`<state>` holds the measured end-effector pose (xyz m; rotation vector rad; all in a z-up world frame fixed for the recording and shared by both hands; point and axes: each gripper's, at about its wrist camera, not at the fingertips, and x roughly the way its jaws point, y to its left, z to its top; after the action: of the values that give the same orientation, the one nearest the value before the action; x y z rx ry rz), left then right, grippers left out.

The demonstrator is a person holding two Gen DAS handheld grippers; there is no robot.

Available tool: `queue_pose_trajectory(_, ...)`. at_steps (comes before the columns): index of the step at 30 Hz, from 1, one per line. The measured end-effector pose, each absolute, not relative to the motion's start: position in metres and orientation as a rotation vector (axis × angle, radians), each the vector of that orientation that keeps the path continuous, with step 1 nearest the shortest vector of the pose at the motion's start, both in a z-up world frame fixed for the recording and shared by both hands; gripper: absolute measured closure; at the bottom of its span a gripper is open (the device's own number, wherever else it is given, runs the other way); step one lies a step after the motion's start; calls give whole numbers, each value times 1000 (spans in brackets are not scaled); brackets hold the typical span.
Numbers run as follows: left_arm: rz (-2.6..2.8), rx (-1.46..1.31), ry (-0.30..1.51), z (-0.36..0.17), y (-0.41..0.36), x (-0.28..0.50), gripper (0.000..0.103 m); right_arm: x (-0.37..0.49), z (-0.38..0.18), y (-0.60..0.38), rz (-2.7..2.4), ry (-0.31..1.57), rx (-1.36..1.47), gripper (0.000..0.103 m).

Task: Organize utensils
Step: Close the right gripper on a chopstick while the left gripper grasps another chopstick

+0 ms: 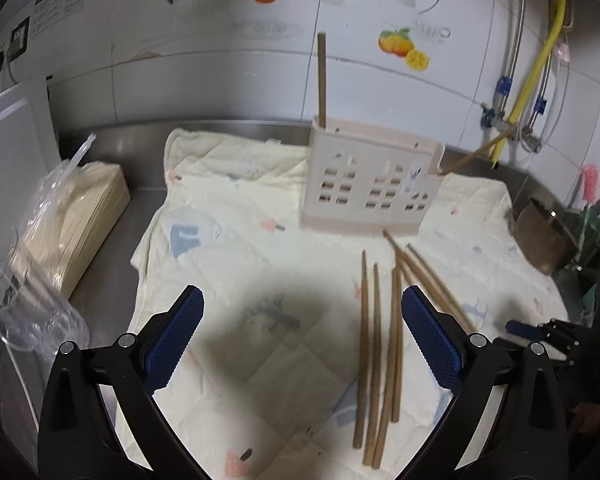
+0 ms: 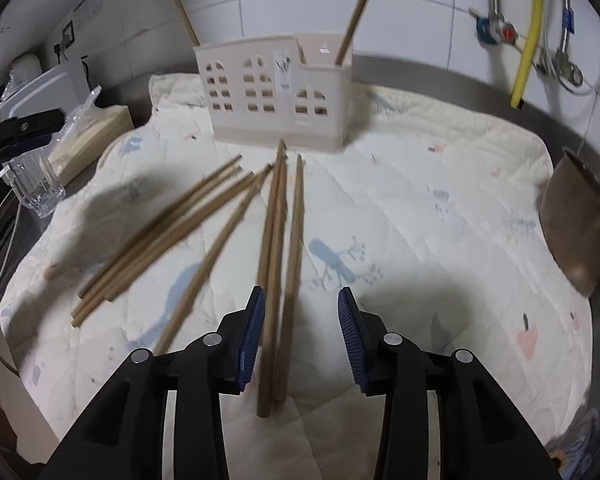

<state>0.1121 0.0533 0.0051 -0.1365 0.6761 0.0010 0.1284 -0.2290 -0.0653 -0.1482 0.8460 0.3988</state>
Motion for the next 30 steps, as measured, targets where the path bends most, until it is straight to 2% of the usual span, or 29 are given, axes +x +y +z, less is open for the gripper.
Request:
queue_pose_trajectory(9,25,-154,742,-25,56,100,5,135,-77,-229,400,873,-142,67)
queue_pose_trajectory(14,42,-144,769,-36,58,93,5,138,-80,-228,404,885,-140,79)
queue_pose_trajectory(18,51,-145,792,-44,61,89,5,140,-82,-225,409,892,-148,81)
queue_pose_trajectory(28,13,-121,841,-61,47,86,5,143,-87,-219,406,896,-170,96)
queue_pose_trajectory(30,-1,-105,851,-64,39,89,5,142,-86,-222,402,895,-162,96)
